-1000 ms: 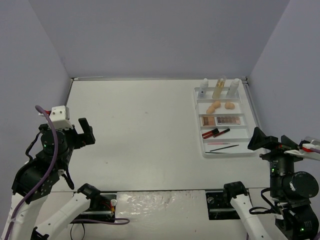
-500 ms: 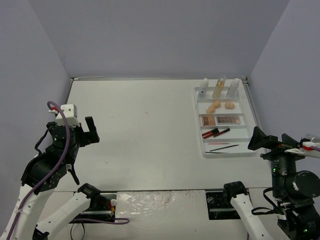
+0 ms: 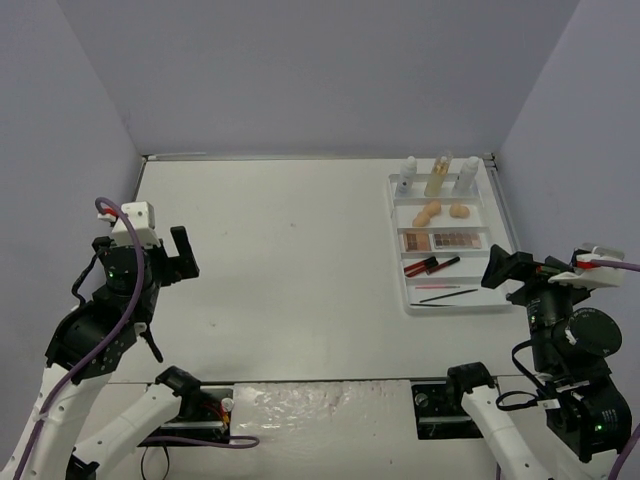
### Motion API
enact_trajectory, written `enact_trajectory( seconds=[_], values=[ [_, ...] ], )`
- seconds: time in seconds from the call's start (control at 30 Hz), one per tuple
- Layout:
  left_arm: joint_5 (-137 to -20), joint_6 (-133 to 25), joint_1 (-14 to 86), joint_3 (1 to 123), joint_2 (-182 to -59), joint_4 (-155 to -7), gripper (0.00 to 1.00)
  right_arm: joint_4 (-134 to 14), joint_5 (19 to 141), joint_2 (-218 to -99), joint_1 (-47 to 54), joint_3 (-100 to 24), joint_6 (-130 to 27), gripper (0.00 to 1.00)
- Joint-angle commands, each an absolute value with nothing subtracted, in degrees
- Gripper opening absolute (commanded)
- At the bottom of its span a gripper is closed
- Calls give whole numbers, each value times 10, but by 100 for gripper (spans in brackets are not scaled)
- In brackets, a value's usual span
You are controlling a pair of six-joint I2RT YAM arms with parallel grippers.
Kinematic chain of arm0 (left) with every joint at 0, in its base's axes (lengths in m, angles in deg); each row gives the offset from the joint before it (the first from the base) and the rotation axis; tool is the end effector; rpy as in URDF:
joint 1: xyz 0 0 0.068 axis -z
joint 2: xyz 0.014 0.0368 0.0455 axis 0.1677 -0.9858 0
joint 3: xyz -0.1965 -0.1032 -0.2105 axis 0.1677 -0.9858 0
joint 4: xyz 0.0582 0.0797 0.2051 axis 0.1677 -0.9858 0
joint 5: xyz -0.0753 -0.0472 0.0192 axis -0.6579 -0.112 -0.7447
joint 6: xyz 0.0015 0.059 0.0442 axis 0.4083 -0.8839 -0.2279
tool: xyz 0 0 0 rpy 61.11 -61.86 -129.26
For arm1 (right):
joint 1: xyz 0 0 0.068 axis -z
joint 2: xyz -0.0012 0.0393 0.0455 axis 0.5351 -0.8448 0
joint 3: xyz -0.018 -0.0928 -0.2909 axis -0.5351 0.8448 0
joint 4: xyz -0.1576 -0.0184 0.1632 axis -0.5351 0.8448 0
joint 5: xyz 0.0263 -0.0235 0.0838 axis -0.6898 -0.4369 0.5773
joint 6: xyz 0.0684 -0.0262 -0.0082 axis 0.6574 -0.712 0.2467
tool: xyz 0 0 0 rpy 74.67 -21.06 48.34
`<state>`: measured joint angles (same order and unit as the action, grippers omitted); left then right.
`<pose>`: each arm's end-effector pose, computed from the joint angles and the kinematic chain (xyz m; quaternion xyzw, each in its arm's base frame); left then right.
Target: Organize the makeup
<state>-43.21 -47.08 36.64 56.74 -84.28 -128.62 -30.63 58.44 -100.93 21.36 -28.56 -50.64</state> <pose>0.0747 -0.0068 0.4118 -0.0750 0.7953 -0.0459 0.5999 -0.0077 -0.0168 0.4482 0.0773 0.6204 0.0513 0.7788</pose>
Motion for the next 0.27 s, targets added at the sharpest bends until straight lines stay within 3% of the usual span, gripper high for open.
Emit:
enact_trajectory(
  seconds=[0.0, 0.23],
  values=[
    [-435, -490, 365, 588, -871, -1239, 97, -359, 599, -1031, 208, -297, -507, 100],
    [-450, -486, 365, 584, -875, -1234, 97, -369, 610, -1034, 208, -309, -507, 100]
  ],
)
